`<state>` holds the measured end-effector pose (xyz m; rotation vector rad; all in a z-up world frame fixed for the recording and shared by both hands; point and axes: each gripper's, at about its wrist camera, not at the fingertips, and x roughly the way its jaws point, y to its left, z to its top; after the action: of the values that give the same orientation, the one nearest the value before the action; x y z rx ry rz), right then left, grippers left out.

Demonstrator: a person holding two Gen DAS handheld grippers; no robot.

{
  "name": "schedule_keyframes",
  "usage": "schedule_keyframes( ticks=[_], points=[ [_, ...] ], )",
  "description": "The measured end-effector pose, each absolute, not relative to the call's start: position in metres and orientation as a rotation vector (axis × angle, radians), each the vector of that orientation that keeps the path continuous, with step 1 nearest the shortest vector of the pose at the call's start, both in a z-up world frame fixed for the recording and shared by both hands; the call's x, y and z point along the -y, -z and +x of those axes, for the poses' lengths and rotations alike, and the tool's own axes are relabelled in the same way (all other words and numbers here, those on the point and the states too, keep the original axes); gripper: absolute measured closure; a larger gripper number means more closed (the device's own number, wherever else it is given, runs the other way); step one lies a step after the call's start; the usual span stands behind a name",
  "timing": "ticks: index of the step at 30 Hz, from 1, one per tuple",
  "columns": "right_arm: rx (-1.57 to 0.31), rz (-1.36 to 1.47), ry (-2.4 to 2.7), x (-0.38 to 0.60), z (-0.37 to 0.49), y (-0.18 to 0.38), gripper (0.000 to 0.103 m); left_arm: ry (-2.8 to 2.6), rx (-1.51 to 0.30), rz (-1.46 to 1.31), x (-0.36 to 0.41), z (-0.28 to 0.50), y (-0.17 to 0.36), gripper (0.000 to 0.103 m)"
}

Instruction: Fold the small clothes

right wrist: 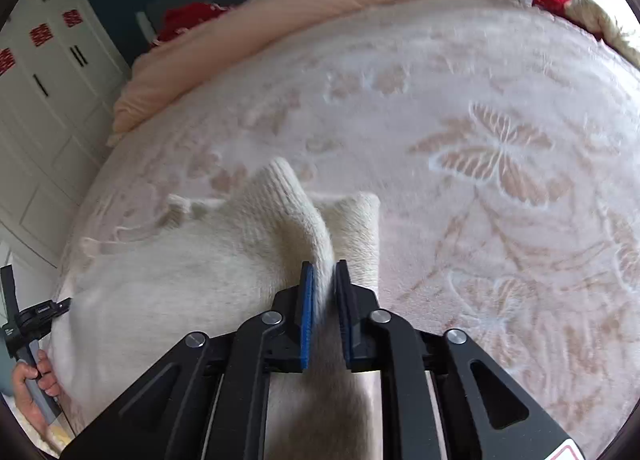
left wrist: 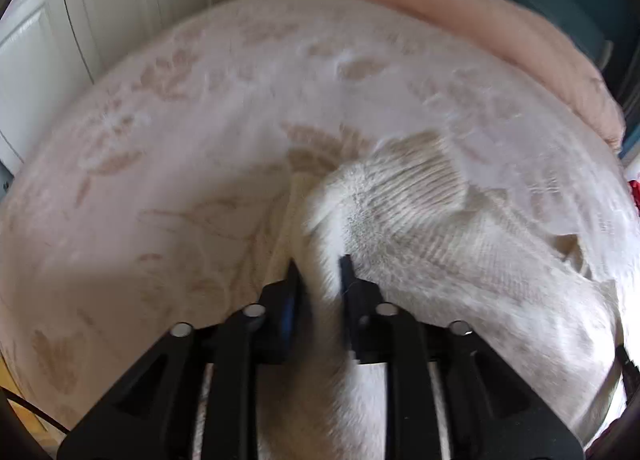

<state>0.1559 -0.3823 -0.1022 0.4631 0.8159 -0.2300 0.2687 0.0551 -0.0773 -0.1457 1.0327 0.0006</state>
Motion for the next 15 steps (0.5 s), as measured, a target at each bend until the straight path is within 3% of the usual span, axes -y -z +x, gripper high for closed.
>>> schedule_keyframes(
  ticks=[1,2,3,5,9,15],
  points=[
    [-0.808,0.420,0.235,0.374,0.147,0.093,0.086,0.005,-1.031,-0.146,-0.057,0.264,0.073,0.067],
    [-0.800,0.379,0.246,0.367,0.136,0.085,0.074,0.015,-1.023,-0.155,-0.060,0.257,0.068,0.064],
    [-0.791,0.343,0.258,0.360,0.122,0.081,0.055,0.027,-1.013,-0.171,-0.066,0.246,0.062,0.058],
    [-0.788,0.302,0.271,0.348,0.095,0.080,0.038,0.039,-1.012,-0.196,-0.077,0.228,0.056,0.049],
    [-0.842,0.305,0.289,0.338,0.051,0.101,0.038,0.053,-1.028,-0.253,-0.102,0.182,0.060,0.028],
    [-0.874,0.548,0.209,0.338,0.031,0.135,0.038,0.042,-1.081,-0.472,-0.139,0.141,0.097,0.023]
  ],
)
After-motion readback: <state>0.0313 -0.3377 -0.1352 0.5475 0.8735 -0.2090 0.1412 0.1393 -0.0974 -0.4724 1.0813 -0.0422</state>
